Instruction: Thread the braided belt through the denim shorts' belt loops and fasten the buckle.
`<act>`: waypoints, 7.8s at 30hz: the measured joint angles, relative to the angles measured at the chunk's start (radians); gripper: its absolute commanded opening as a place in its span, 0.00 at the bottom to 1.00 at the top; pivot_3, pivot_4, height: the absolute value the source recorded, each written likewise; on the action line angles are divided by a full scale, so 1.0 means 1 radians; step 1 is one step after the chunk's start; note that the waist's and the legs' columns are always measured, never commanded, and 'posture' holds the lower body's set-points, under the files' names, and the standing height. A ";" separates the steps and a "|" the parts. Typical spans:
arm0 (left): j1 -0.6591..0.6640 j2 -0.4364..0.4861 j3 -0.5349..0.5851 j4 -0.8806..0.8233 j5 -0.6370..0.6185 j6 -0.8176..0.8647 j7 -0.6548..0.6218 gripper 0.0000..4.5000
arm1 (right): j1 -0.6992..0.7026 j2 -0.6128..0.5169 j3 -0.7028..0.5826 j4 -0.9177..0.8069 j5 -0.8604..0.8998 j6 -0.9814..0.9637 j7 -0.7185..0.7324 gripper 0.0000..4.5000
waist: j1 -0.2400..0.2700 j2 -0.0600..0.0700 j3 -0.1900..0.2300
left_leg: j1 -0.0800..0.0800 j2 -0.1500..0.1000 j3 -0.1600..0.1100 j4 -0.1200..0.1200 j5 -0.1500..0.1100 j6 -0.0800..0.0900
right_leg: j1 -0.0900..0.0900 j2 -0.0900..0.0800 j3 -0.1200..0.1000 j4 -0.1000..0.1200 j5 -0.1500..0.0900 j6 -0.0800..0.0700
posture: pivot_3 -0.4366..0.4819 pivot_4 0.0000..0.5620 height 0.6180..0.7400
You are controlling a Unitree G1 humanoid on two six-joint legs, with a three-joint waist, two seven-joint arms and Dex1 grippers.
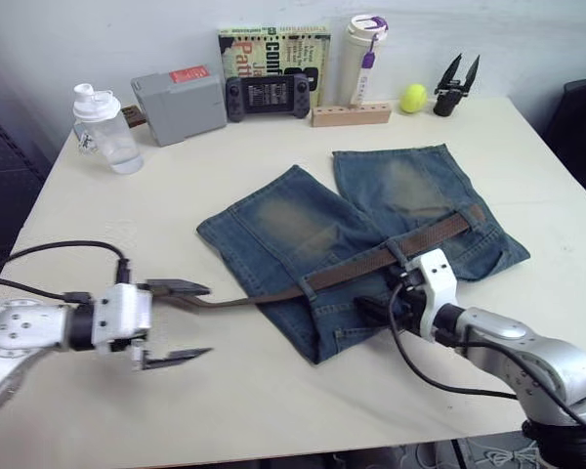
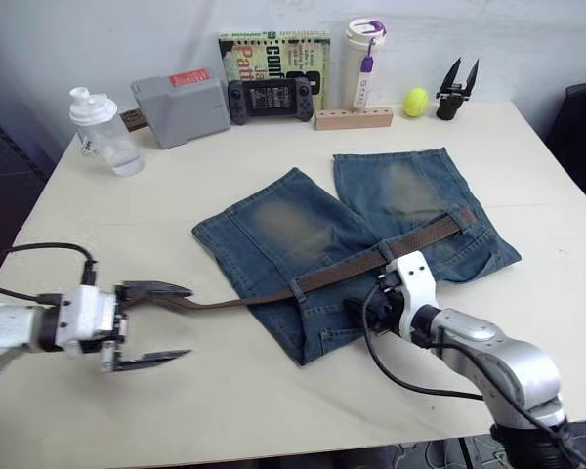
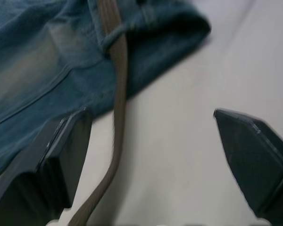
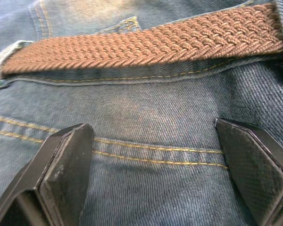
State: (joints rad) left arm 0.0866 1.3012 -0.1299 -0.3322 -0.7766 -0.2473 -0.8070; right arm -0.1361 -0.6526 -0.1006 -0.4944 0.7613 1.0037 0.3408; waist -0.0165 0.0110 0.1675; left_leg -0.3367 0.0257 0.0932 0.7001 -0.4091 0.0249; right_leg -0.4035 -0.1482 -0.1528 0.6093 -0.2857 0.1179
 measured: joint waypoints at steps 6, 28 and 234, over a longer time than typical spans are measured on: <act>-0.099 -0.250 -0.101 -0.184 0.052 0.244 0.053 1.00 | -0.001 -0.154 -0.187 -0.005 0.120 -0.009 0.232 0.98 | 0.019 0.003 0.004 | 0.000 -0.001 0.000 -0.001 0.000 -0.001 | 0.000 0.007 0.000 -0.002 0.000 0.000 | 0.48 0.27 0.92; -0.537 -0.845 -0.470 0.245 0.754 0.324 -0.021 1.00 | -0.213 -0.483 0.188 0.934 -0.944 -1.371 0.478 0.98 | 0.039 -0.003 0.004 | 0.001 -0.001 0.002 0.001 0.002 -0.003 | 0.010 0.007 -0.007 -0.009 0.002 0.002 | 0.48 0.27 0.92; -0.496 -0.735 0.906 0.251 -0.374 1.376 1.536 1.00 | -0.203 -0.121 0.054 0.024 0.013 -0.190 0.517 0.97 | 0.014 -0.012 0.005 | 0.001 -0.004 -0.004 0.001 0.004 -0.001 | 0.004 0.002 -0.007 -0.001 0.007 -0.001 | 0.48 0.27 0.92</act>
State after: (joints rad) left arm -0.4093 0.5666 0.7759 -0.0815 -1.1509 1.1288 0.7289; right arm -0.3390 -0.7736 -0.0461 -0.4708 0.7742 0.8136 0.8577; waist -0.0027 -0.0010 0.1726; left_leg -0.3354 0.0219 0.0890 0.7012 -0.4050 0.0234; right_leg -0.3997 -0.1458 -0.1594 0.6079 -0.2789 0.1168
